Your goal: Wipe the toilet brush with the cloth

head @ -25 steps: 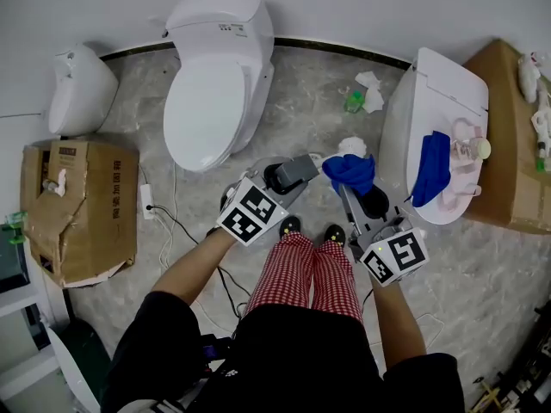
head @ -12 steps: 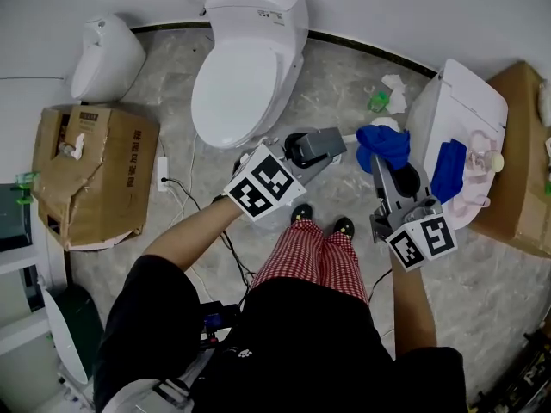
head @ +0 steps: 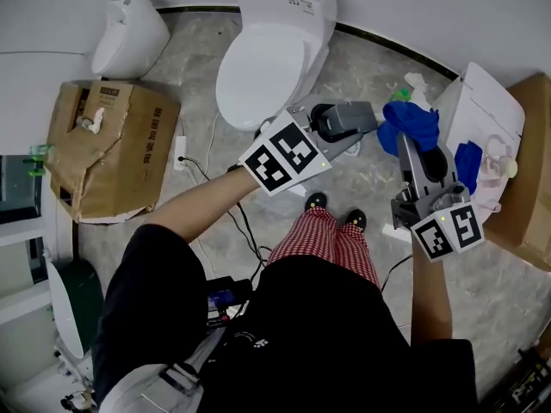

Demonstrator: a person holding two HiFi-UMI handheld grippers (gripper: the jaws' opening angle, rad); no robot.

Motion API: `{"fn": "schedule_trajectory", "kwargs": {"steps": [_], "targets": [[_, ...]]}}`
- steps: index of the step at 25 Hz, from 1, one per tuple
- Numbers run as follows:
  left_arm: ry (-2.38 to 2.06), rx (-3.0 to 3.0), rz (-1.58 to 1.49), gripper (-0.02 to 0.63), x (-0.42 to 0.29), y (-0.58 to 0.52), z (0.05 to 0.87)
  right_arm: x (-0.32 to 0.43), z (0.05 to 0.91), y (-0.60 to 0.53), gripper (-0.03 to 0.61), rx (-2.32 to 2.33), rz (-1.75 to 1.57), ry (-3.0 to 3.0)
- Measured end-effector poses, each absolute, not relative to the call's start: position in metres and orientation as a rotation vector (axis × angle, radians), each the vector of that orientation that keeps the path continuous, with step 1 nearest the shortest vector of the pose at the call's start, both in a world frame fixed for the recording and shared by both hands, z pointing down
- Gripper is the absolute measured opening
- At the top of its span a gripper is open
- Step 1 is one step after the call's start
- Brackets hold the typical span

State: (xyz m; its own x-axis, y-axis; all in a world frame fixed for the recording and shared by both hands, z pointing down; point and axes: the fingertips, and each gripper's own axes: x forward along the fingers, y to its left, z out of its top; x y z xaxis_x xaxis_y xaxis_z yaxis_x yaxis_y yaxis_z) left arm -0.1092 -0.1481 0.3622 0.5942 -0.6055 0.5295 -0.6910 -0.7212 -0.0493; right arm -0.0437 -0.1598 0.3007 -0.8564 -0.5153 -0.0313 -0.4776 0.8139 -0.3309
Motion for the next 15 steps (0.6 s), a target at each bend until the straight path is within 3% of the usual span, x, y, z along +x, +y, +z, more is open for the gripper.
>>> {"fn": "schedule_trajectory", "kwargs": {"steps": [15], "targets": [[-1.216, 2.682, 0.745, 0.166, -0.132, -0.152, 0.304, -0.060, 0.251, -0.166, 0.078, -0.725, -0.412, 2.864]]}}
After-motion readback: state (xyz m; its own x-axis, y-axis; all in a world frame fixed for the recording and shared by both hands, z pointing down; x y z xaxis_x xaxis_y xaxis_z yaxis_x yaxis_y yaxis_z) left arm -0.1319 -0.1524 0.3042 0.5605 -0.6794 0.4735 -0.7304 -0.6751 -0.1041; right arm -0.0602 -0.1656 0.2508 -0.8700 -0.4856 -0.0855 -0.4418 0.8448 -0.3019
